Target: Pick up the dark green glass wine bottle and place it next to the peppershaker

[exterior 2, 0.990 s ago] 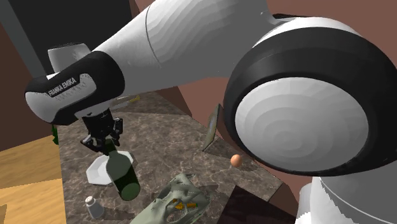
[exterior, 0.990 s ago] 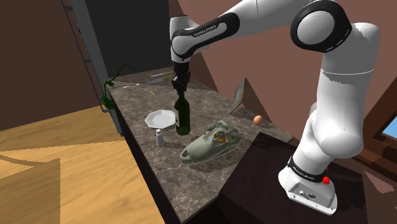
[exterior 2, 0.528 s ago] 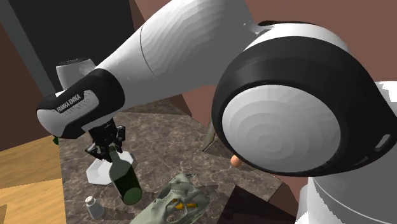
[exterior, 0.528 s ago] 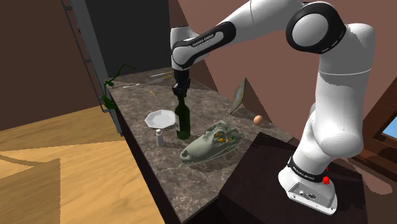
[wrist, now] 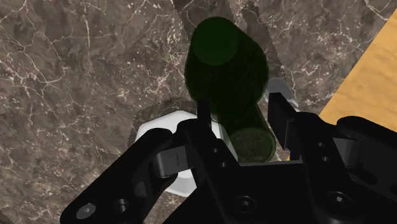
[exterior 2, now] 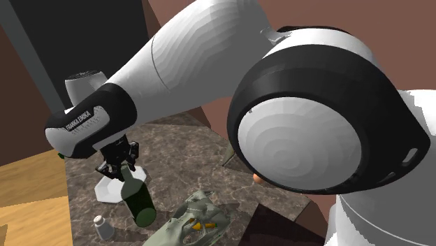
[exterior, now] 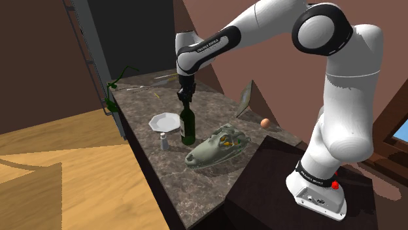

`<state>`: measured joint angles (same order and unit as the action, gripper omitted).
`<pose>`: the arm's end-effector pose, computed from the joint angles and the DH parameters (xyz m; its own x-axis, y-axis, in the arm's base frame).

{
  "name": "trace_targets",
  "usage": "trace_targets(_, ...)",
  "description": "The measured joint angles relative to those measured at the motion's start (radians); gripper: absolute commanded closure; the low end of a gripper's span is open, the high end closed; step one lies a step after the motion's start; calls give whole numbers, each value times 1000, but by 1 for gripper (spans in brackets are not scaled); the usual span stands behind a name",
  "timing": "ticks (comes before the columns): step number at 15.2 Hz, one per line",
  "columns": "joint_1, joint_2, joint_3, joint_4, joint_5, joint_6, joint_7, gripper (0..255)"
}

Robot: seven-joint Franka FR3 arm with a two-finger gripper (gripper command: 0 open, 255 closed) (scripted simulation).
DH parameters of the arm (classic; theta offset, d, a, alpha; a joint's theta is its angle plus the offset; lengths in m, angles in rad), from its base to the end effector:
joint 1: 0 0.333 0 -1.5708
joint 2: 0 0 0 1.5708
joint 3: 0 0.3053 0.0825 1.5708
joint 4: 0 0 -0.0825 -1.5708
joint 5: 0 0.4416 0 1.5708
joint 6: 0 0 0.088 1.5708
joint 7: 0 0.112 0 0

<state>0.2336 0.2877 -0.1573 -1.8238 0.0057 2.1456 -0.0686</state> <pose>0.6762 0.0566 0.3391 0.9882 0.1492 0.0347 0.1477 -0.9881 0.0420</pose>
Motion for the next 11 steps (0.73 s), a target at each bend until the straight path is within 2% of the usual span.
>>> trace_targets(1,0,0,0,0,0,0,0,255)
trace_targets(2,0,0,0,0,0,0,0,0)
trace_targets(8,0,0,0,0,0,0,0,0)
trace_targets(11,1,-23,-1,39,-4,-60,1,0)
